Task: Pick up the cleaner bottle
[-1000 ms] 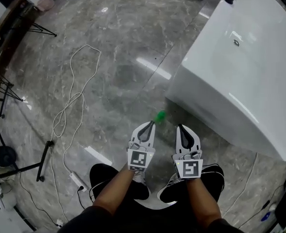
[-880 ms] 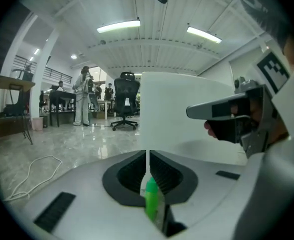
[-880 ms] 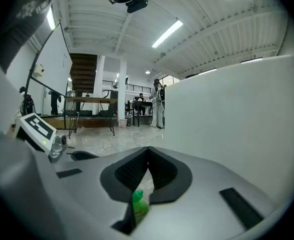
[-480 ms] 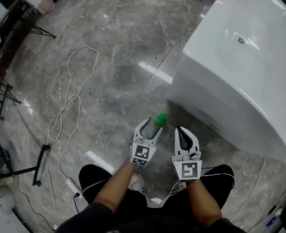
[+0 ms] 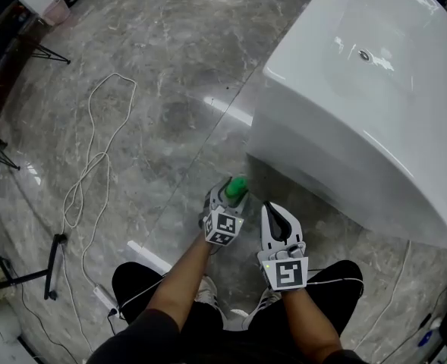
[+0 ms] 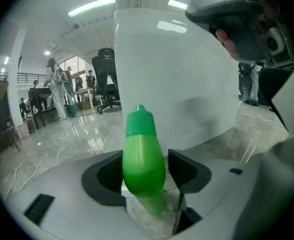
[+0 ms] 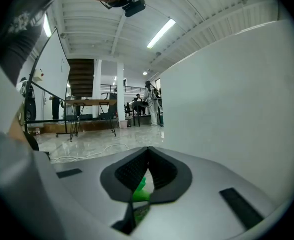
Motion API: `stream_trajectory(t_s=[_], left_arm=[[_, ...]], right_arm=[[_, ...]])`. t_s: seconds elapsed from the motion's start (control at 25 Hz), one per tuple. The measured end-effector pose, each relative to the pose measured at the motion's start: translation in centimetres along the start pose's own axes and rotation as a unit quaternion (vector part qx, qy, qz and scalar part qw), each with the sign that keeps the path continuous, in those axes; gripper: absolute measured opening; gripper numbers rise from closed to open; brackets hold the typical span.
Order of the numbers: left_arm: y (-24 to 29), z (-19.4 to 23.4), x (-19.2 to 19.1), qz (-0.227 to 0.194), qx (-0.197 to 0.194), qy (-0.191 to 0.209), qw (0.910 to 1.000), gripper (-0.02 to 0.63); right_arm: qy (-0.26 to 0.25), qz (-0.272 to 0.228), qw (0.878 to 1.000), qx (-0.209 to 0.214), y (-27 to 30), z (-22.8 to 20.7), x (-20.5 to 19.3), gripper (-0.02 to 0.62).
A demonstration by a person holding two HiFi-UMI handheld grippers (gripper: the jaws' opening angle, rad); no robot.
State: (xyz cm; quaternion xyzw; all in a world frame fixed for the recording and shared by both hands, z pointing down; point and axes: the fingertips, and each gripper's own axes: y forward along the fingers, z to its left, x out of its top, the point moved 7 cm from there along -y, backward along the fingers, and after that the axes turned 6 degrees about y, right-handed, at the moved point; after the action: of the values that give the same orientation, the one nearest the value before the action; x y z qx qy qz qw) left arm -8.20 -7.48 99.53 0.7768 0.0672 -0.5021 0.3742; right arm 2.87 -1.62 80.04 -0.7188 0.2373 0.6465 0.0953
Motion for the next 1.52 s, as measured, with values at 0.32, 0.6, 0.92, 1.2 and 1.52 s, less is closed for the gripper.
stream_trajectory(t_s=[0.32,0.6,0.92,1.2,1.52], left_arm=[[2.4,-0.2,-1.2,0.02,0.008,-0.016,0.9996,0.207],[2.3,-0.1,-1.2,0.014,0.013,-0.049,0.9986,0.189],[1.7,0.2,-1.0,0.01,0.013,-0.067,0.9976,0.186],[-0.7,1.7,4.1,-0.046,0.031,-0.08,0.9952,0.186],[-10.5,4.8,17.4,-0.118,0.047,-0.095,0.9873,0.186]], right_arm=[[-0.015,0.017,1.0,-0.004,-1.2,-0.3,-0.7,0.018],[-0.023,0.02,1.0,-0.007,-2.0,-0.7,-1.2,0.017],[-0.03,0.034,0.999,-0.013,-2.9,-1.1,-1.7,0.017],[-0.029,0.022,0.999,-0.031,-2.4,-1.9,-0.6,0.017],[-0.027,0.005,0.998,-0.054,-3.3,-0.2,10.2,0.018]])
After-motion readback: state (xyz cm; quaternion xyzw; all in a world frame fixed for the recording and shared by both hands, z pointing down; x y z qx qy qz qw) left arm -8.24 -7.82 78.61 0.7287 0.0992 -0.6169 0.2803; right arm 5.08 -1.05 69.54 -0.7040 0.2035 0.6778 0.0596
